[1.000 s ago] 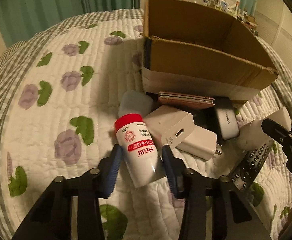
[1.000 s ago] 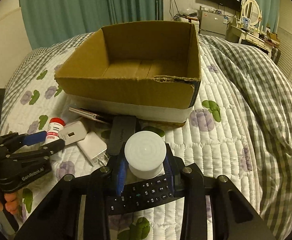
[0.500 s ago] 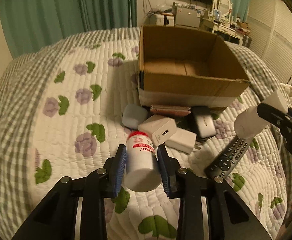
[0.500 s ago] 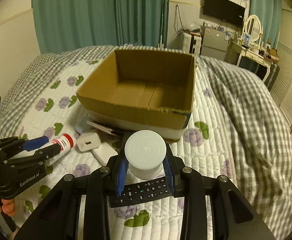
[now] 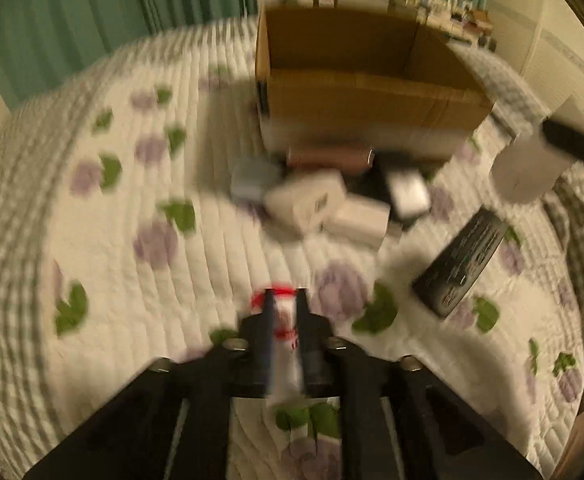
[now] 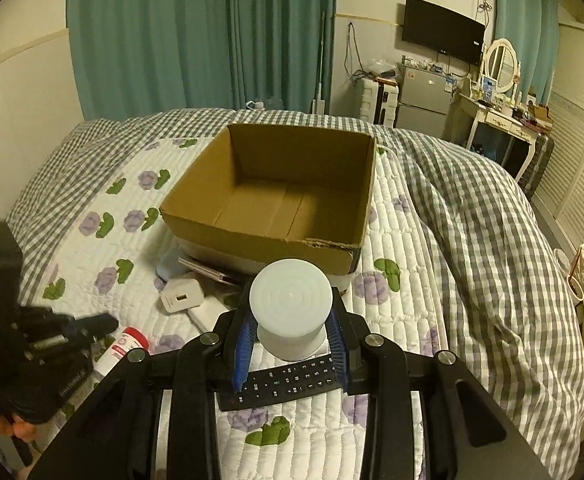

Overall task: Organize rigid objects
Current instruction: 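Grasp the pill bottle with the left tool while the right tool grasps the white cup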

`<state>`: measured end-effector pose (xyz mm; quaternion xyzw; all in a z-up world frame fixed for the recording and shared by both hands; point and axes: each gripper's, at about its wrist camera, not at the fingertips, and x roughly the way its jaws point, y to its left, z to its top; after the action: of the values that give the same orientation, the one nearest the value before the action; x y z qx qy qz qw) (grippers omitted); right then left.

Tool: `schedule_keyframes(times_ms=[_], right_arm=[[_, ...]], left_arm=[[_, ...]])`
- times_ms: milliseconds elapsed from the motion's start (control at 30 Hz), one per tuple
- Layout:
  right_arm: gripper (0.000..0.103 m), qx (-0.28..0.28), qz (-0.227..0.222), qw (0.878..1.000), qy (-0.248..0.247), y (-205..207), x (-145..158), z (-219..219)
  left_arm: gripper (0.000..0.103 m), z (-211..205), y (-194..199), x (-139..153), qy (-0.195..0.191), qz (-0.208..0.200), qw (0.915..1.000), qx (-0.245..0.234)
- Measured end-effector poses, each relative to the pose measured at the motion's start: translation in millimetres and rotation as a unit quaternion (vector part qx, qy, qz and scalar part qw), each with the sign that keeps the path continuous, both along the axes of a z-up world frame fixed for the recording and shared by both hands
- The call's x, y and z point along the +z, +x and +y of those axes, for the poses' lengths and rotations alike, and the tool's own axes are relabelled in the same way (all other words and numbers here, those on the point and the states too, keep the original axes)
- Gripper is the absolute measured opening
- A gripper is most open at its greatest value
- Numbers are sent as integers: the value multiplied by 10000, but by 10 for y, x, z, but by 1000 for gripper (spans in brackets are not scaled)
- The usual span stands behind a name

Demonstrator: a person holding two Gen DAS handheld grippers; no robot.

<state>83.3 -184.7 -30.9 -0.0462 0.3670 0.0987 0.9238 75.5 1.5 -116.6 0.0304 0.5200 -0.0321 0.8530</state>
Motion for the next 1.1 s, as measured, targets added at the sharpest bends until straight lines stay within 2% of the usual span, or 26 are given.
schedule_keyframes(times_ms=[33, 67, 100, 133, 167, 300, 467, 633, 800, 933, 1100], right_arm=[[32, -2, 14, 10000, 10, 10, -20, -3], [32, -6, 24, 10000, 15, 16, -37, -10], [32, -15, 47, 10000, 23, 33, -62, -15], [32, -20, 65, 10000, 36, 43, -82, -18], [32, -23, 84, 9999, 51, 53, -101, -21], [32, -19, 132, 9999, 41, 75, -156, -12], [32, 12, 8, 10000, 63, 88, -38, 10], [32, 118, -325, 9994, 66, 222, 308, 72], [32, 199, -616, 9979, 73, 536, 629, 99], [32, 172, -701, 9973, 111, 845, 739, 62], [32, 131, -535, 9984, 150, 1294, 620, 4]], left_arm=[[37, 11, 1, -71, -2, 64, 10000, 31], [45, 7, 0, -153, 39, 150, 9999, 40], [46, 1, 3, -211, 59, 223, 9997, 27], [46, -5, 23, -291, 31, 364, 9993, -7], [40, 0, 24, -326, 9, 410, 9992, 28], [36, -4, -10, -219, 80, 133, 9998, 101], [36, -5, -32, 320, -68, -607, 9981, 103], [36, -133, 143, 960, -171, -1325, 9910, -107], [36, -293, 537, 1278, -161, -1698, 9852, -181], [36, -396, 867, 1288, -80, -1778, 9838, -217], [36, -545, 1269, 1035, 80, -1678, 9855, -225]])
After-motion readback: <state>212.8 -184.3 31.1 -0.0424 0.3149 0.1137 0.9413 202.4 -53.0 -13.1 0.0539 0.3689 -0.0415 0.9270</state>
